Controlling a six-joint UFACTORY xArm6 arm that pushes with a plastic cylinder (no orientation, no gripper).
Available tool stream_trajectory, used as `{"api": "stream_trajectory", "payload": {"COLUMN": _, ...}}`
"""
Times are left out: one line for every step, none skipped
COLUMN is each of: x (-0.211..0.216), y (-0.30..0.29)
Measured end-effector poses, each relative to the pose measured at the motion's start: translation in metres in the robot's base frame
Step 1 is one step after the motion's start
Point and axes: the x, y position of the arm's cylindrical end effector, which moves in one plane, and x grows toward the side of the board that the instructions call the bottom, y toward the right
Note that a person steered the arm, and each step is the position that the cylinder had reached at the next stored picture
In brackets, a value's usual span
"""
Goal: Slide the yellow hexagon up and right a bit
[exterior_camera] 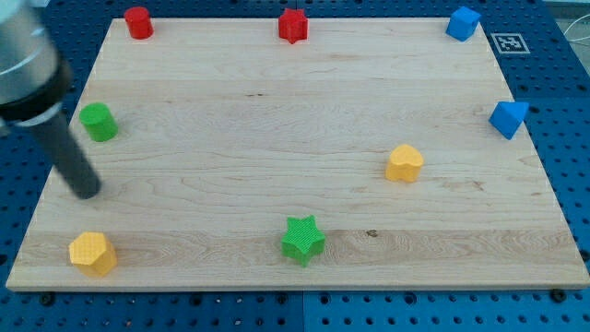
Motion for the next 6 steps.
{"api": "stream_trajectory", "payload": {"x": 0.055, "y": -0.022}}
{"api": "stream_trajectory", "payload": {"x": 0.095, "y": -0.02}}
{"api": "stream_trajectory", "payload": {"x": 0.095, "y": 0.001}}
{"api": "stream_trajectory", "payload": {"x": 0.095, "y": 0.048}}
{"api": "stream_trajectory", "payload": {"x": 0.094, "y": 0.067}}
{"api": "stream_trajectory", "payload": {"x": 0.078, "y": 0.075}}
